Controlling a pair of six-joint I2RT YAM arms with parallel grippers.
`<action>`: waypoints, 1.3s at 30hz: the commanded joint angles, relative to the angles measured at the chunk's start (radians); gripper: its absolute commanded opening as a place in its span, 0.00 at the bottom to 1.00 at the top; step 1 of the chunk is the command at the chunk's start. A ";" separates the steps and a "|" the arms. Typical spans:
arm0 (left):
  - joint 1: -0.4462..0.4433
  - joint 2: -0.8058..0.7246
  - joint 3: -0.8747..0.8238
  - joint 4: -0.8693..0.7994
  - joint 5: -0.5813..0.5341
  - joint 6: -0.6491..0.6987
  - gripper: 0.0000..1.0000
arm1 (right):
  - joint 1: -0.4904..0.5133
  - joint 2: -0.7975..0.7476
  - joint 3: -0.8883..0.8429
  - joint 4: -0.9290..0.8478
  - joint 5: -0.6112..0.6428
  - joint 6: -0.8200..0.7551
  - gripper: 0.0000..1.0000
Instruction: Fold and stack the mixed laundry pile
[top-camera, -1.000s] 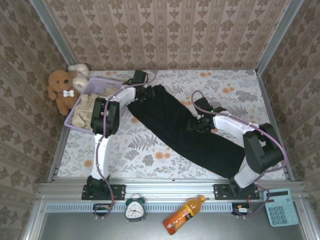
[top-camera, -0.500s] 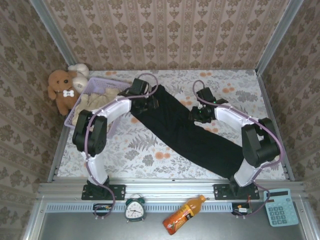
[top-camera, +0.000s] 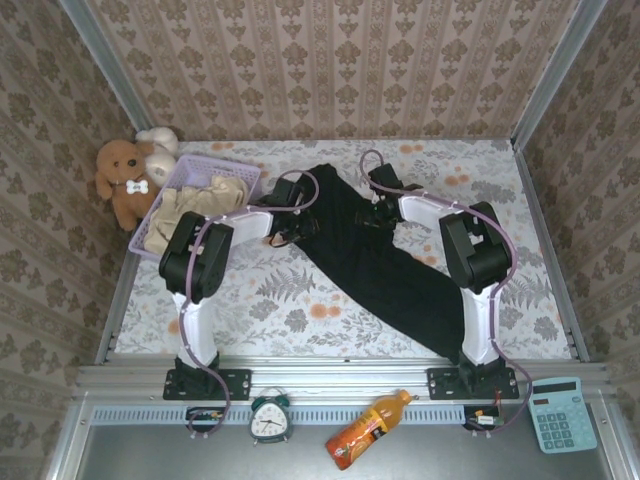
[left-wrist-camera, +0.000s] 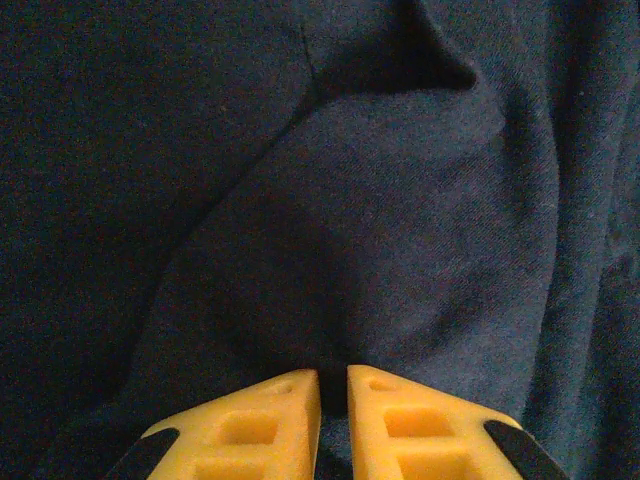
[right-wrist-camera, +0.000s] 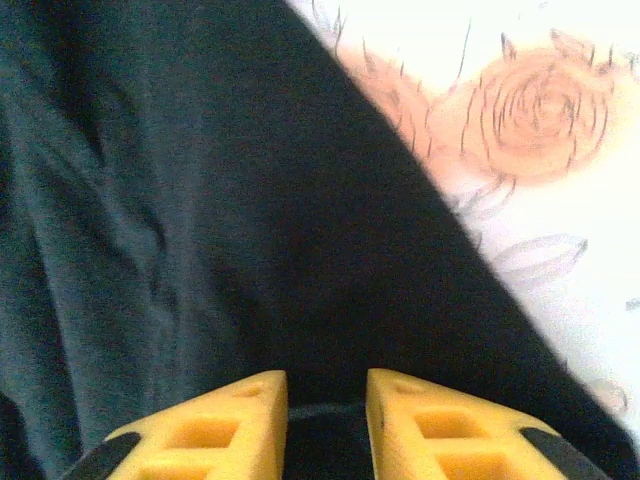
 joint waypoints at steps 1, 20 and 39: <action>0.029 0.126 0.085 -0.048 -0.048 0.014 0.18 | -0.025 0.102 0.075 0.012 0.025 0.030 0.34; 0.116 0.274 0.660 -0.308 0.026 0.190 0.43 | -0.126 -0.165 0.032 -0.078 0.001 -0.126 0.61; -0.164 -0.040 0.072 0.047 0.180 -0.057 0.41 | -0.195 -0.517 -0.520 -0.164 0.138 -0.104 0.52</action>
